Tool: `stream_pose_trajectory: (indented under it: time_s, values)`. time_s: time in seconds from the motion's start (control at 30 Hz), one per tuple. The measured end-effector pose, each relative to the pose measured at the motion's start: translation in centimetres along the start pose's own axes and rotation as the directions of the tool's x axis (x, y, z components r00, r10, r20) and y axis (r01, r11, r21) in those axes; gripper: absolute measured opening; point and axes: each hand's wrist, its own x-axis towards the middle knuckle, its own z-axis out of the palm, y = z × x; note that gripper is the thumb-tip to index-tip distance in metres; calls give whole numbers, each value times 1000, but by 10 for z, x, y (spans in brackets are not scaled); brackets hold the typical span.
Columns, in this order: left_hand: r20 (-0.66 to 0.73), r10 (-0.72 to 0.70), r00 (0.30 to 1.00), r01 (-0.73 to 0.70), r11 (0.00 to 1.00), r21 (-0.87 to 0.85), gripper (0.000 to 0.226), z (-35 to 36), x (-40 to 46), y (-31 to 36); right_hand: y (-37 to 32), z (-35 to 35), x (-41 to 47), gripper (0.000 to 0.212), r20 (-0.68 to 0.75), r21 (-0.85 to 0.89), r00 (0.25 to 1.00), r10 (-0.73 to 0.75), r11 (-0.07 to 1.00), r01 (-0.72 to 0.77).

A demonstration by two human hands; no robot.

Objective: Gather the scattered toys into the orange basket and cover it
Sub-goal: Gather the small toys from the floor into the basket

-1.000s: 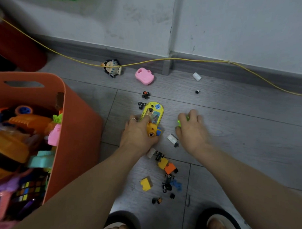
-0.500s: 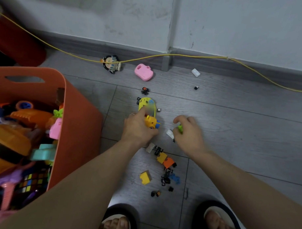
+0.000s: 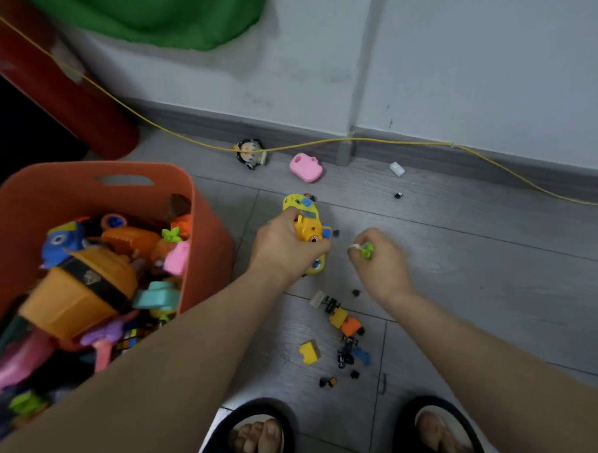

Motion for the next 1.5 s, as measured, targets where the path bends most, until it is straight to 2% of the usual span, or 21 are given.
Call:
stream_pose_trajectory:
  time_s: [0.2,0.27,0.33,0.37,0.43,0.5,0.57,0.63,0.67,0.73,0.8,0.87,0.97,1.0,1.07,1.17,1.27,1.4,1.5]
  values:
    - [-170,134,976,-134,991,10,44,-122,-20,45,-160,-48,1,7,36,359,998,-47,933,31]
    - [-261,107,959,-103,994,29,46,-167,-29,41,-220,-49,-16,8,93,500,993,-70,866,15]
    - [-319,56,946,-35,997,72,47,-208,-41,28,-269,-40,-36,12,216,623,974,-62,777,-89]
    - [-321,16,947,11,996,83,44,-224,-45,17,-286,-31,-43,14,264,632,962,-63,765,-123]
    - [-287,-68,956,112,984,141,36,-248,-54,-1,-309,-13,-52,9,301,561,950,-90,822,-100]
    - [-169,-172,970,213,939,268,42,-259,-58,-21,-322,-1,-65,9,382,517,922,-71,843,-149]
    - [-81,-261,962,273,902,333,60,-260,-59,-39,-326,7,-72,40,569,427,822,-18,861,-277]
    - [-115,-264,958,287,903,320,69,-257,-59,-49,-322,7,-76,63,704,322,710,14,885,-337]
    - [-154,-217,964,256,913,317,67,-254,-57,-50,-317,7,-72,65,701,320,712,27,881,-348]
    - [-216,-101,971,180,905,386,56,-247,-51,-44,-306,-1,-60,60,559,331,828,40,905,-267]
    - [-266,10,964,113,888,445,44,-234,-40,-30,-287,-14,-41,49,339,263,941,-20,962,-74]
    - [-254,133,958,3,881,473,39,-214,-30,-9,-259,-31,-21,39,193,216,981,-36,976,-7]
    - [-110,289,951,-188,823,535,38,-167,-16,20,-197,-48,10,28,111,30,993,24,999,-28]
    - [-45,294,955,-223,807,547,40,-148,-11,27,-174,-51,19,29,113,-9,991,70,998,-69]
    - [95,233,968,-247,803,542,50,-107,3,31,-127,-56,31,45,116,-81,983,146,987,-137]
    - [221,53,974,-153,872,465,62,-54,31,18,-63,-56,55,61,100,-224,980,170,964,-144]
    - [271,-40,962,-89,889,450,67,-16,55,-3,-20,-55,86,72,149,-407,973,177,908,-103]
    - [305,-83,949,-62,898,436,83,18,83,-17,18,-54,127,78,166,-481,978,124,876,-30]
    - [291,-14,957,-121,890,441,85,36,102,-17,32,-52,155,73,207,-501,974,92,865,25]
